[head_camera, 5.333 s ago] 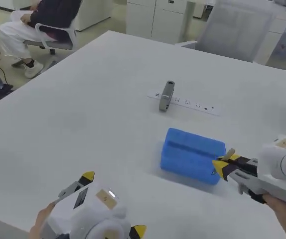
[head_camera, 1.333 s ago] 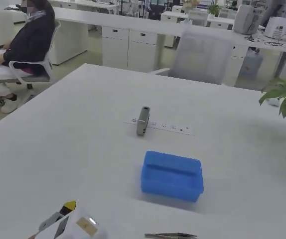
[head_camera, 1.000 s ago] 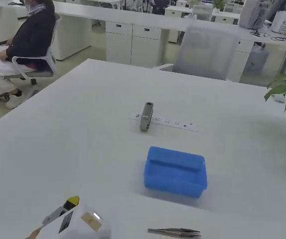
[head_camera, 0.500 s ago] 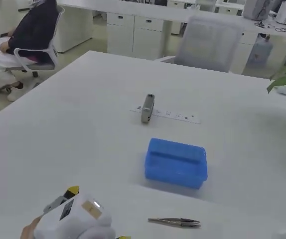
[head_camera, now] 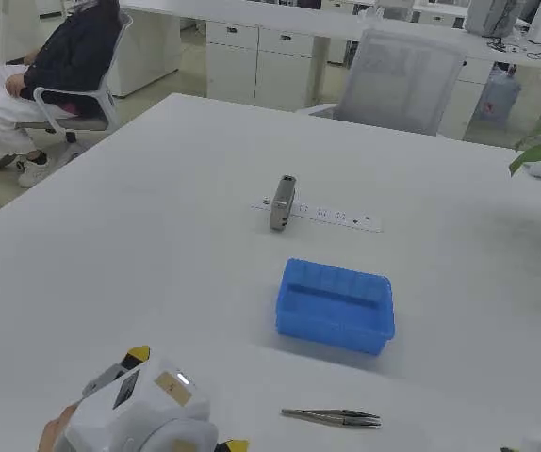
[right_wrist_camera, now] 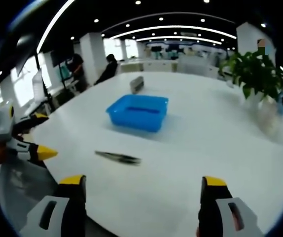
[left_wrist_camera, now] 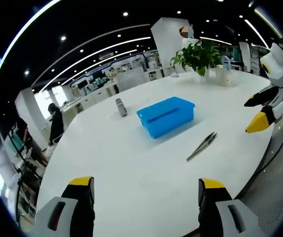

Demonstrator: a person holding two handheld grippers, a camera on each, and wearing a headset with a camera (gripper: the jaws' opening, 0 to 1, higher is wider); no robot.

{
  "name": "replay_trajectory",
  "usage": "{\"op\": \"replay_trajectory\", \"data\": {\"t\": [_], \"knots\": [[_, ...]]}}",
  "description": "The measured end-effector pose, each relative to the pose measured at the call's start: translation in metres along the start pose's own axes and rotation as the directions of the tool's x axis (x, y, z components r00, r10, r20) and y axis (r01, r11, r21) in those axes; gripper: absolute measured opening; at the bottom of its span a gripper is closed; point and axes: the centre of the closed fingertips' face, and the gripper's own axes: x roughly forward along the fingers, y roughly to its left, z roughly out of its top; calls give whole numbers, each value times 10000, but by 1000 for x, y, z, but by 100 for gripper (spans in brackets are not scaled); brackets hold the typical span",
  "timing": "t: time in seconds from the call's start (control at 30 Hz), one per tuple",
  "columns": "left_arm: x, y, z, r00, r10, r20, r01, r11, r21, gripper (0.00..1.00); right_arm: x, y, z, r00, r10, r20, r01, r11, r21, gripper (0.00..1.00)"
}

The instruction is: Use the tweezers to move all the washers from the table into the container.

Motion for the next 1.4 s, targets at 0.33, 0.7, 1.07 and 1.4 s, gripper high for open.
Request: {"op": "replay_trajectory", "data": {"t": [0.33,0.7,1.07,1.4], "knots": [[0,0,1,10000,-19,78,19,10000,-46,90,-5,-4,7,9986,-419,325,419,9991,-17,99],[0,4,3,9998,124,145,-120,9996,-259,91,-6,-2,12,9981,-410,454,423,9987,-285,99],[-1,15,1,9973,733,81,-730,9966,-373,91,-2,12,12,9978,457,473,-425,9969,-669,99],[0,22,-6,9947,983,-302,-993,9945,-323,92,4,28,5,9902,1366,306,-1353,9900,-410,99]]}}
